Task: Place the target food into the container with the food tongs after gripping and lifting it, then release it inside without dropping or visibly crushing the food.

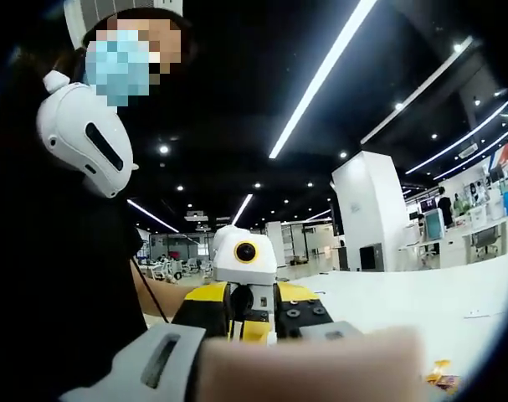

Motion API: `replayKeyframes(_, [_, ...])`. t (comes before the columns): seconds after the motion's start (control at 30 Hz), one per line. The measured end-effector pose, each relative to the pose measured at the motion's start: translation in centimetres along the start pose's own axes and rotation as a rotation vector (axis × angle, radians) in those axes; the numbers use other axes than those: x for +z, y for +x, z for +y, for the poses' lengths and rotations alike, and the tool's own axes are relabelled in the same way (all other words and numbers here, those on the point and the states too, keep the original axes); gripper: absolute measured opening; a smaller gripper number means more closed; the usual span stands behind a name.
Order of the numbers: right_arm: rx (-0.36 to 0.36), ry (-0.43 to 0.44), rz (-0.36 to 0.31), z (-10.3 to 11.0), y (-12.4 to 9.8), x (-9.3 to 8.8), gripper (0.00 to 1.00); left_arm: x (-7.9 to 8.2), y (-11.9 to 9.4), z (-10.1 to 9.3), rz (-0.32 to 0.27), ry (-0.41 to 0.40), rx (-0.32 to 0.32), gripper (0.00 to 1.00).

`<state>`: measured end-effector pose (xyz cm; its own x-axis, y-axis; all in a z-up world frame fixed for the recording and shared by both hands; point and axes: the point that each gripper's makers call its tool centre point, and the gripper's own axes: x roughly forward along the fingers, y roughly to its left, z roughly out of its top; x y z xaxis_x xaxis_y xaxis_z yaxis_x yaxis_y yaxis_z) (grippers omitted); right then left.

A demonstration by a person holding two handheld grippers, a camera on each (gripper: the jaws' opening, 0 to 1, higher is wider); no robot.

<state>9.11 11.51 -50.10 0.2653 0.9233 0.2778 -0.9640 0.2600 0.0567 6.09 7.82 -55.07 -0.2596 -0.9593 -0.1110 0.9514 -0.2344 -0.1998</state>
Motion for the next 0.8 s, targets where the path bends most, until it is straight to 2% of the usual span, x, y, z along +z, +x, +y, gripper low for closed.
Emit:
replayKeyframes(0.27, [-0.005, 0.046, 0.01, -0.3, 0.3, -0.2, 0.2, -0.1, -0.1, 0.2, 0.003, -0.031, -0.001, 0.0])
replayKeyframes(0.43, [-0.024, 0.038, -0.006, -0.7, 0.3, 0.1, 0.19, 0.2, -0.2, 0.5, -0.006, -0.008, 0.012, 0.0])
replayKeyframes(0.57, [-0.066, 0.054, -0.049, -1.6, -0.1, 0.7, 0.19, 0.9, -0.3, 1.0, -0.059, 0.034, 0.055, 0.0])
replayKeyframes(0.6, [-0.092, 0.036, -0.044, -2.0, -0.2, 0.6, 0.19, 1.0, -0.3, 1.6, -0.079, 0.062, 0.098, 0.01])
replayKeyframes(0.7, [-0.101, 0.021, 0.021, -2.1, 0.0, -0.5, 0.19, 0.0, -0.2, 1.5, -0.066, 0.058, 0.104, 0.02])
replayKeyframes(0.77, [-0.094, 0.027, 0.031, -2.1, 0.1, -0.8, 0.19, -0.5, -0.3, 1.6, -0.06, 0.058, 0.12, 0.03])
replayKeyframes(0.8, [-0.099, 0.03, 0.034, -2.2, 0.1, -1.0, 0.19, -0.6, -0.4, 1.8, -0.053, 0.088, 0.144, 0.03])
